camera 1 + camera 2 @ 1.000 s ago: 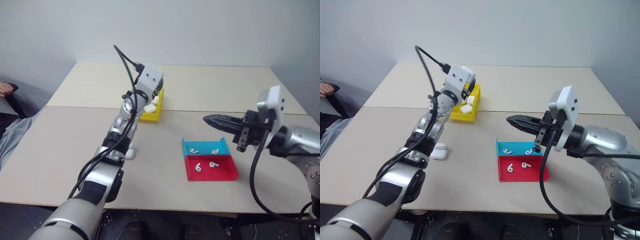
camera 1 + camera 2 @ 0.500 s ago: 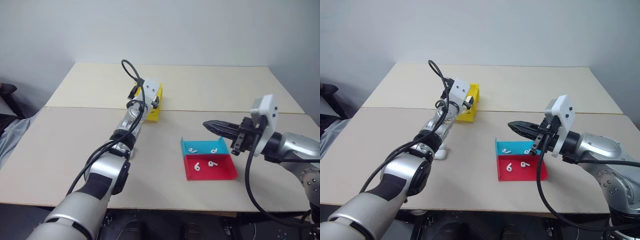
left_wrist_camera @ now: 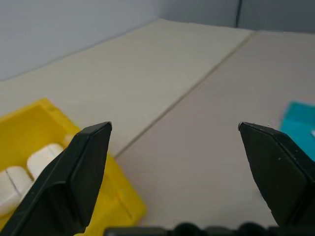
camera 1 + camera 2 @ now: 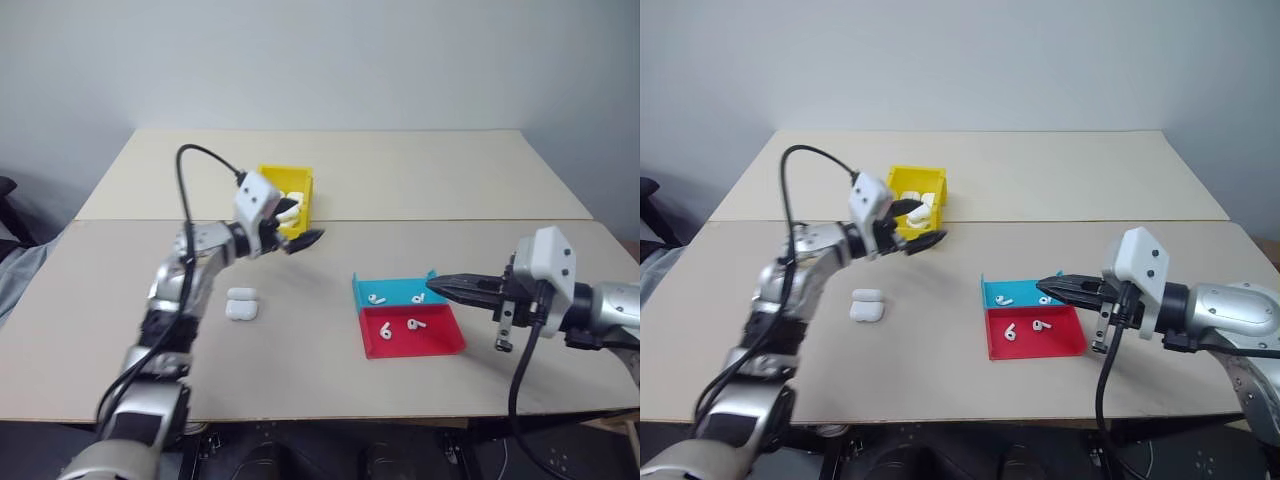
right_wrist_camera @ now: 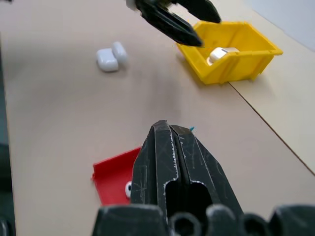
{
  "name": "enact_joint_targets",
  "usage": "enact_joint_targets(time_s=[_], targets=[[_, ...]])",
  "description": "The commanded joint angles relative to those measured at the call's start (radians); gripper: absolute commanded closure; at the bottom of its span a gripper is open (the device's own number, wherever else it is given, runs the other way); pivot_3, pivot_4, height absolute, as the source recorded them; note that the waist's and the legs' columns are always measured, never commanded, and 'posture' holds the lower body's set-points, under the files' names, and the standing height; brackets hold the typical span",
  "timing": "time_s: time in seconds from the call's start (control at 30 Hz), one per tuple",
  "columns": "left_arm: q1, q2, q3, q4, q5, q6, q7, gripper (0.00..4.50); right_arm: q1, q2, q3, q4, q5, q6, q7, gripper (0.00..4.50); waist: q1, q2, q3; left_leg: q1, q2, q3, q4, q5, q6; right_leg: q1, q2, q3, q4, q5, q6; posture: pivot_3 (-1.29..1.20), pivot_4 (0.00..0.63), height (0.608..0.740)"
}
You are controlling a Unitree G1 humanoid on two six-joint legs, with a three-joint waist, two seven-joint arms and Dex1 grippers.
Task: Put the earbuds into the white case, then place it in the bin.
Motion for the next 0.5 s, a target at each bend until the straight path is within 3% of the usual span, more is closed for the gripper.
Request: enact_joint_targets(time_s=[0.03, 0.2, 0.5], targets=[[0.076, 0.104, 0.060, -0.208, -0.167, 0.098, -0.151, 0.01, 0.056, -0.064, -0.085, 0.055, -0.049, -0.111, 0.157, 4.50, 0.009, 0.000, 0.000, 0.002, 0.000, 0.000, 0.000, -0.001, 0.001, 0.001, 0.000, 0.000, 0.000, 0.000, 0.000, 0.00, 0.150, 0.740], [0.249, 0.258, 0.127, -0.363, -0.274, 0.106, -0.281, 0.01, 0.137, -0.113, -0.148, 0.162, -0.129, -0.252, 0.314, 4.50, 0.017, 0.000, 0.000, 0.002, 0.000, -0.004, -0.001, -0.001, 0.002, 0.001, 0.000, 0.002, -0.001, 0.000, 0.000, 0.00, 0.150, 0.740], [0.359, 0.381, 0.124, -0.399, -0.310, 0.113, -0.362, 0.01, 0.173, -0.117, -0.151, 0.186, -0.200, -0.306, 0.324, 4.50, 0.020, 0.001, 0.000, 0.003, 0.000, -0.002, -0.001, -0.001, 0.002, 0.001, 0.000, 0.002, -0.001, -0.001, 0.000, 0.00, 0.150, 0.740]])
